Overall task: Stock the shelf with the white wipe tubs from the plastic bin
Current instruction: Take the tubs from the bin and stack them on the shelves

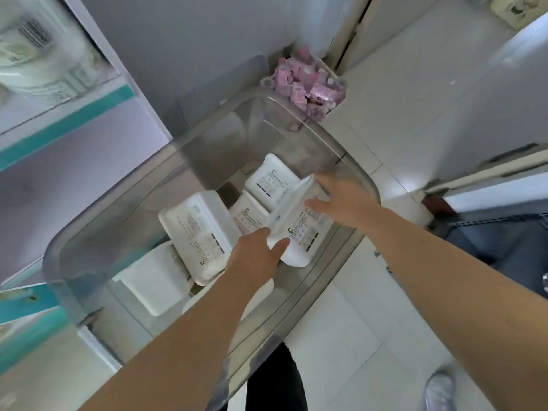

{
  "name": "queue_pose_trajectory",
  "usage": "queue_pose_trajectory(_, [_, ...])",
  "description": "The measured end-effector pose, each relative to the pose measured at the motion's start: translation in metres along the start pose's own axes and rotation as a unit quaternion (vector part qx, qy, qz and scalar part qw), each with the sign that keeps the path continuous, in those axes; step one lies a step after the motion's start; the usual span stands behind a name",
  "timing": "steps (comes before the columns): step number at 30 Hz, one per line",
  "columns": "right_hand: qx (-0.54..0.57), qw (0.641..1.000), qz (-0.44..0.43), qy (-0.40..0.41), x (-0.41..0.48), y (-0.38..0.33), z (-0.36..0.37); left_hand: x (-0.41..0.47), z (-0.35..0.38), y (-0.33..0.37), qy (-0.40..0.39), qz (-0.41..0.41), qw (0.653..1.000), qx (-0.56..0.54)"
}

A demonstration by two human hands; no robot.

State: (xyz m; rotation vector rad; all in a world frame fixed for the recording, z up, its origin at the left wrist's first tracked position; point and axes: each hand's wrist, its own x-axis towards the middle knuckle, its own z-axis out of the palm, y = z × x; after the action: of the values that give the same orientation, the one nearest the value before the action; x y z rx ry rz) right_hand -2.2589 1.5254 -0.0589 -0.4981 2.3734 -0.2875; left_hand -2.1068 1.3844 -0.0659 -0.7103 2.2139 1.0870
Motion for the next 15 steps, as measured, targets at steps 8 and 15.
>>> queue_pose_trajectory(8, [-0.02,0.997,-0.075,0.005,0.028,-0.001,0.016,0.02,0.02,-0.013,0.063,-0.065,0.976,-0.198])
queue_pose_trajectory(15, [0.043,0.995,-0.093,-0.012,0.022,-0.009,0.007,0.001,0.016,-0.016,0.11,-0.079,0.95,-0.281])
